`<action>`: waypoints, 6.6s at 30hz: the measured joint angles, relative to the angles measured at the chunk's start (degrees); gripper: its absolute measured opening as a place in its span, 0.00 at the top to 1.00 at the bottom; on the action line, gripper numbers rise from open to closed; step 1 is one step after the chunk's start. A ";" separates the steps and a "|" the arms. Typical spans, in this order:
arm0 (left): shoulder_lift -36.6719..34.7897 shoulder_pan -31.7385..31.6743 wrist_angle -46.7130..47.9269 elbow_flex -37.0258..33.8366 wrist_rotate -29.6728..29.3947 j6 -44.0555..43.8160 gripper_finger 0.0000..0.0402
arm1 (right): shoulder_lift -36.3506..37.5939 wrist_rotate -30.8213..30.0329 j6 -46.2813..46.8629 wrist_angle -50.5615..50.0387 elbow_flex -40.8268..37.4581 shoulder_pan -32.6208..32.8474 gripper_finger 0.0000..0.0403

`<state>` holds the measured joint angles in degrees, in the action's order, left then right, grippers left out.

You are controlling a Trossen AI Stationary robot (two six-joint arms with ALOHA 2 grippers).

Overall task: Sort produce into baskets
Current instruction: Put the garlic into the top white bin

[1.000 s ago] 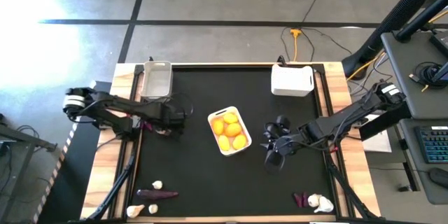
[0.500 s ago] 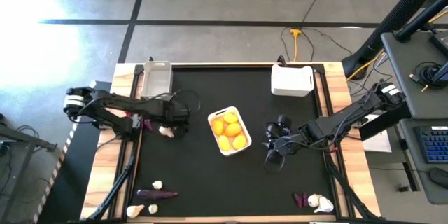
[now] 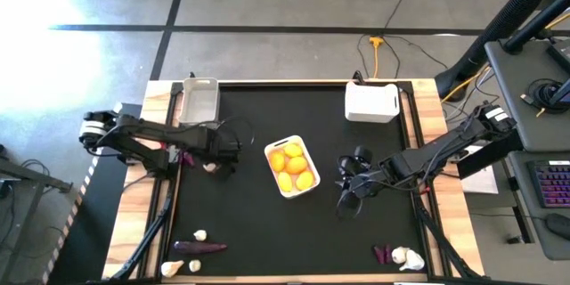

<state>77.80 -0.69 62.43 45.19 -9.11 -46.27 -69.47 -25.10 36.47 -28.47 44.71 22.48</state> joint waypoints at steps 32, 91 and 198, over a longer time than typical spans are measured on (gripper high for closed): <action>14.32 3.15 0.05 -1.09 -2.15 27.44 0.22 | 0.02 0.00 3.58 0.02 -0.02 0.00 0.46; 34.74 35.19 -92.78 4.72 -13.59 9.18 0.64 | -16.67 -5.00 21.19 24.41 -0.07 25.11 0.46; 18.17 40.98 -76.41 -4.32 -32.21 14.10 0.48 | -19.30 13.73 -19.28 2.48 6.80 -72.50 0.56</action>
<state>95.97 40.29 -13.98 40.87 -41.32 -32.17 -88.77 -11.38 17.19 -25.99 51.51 -50.02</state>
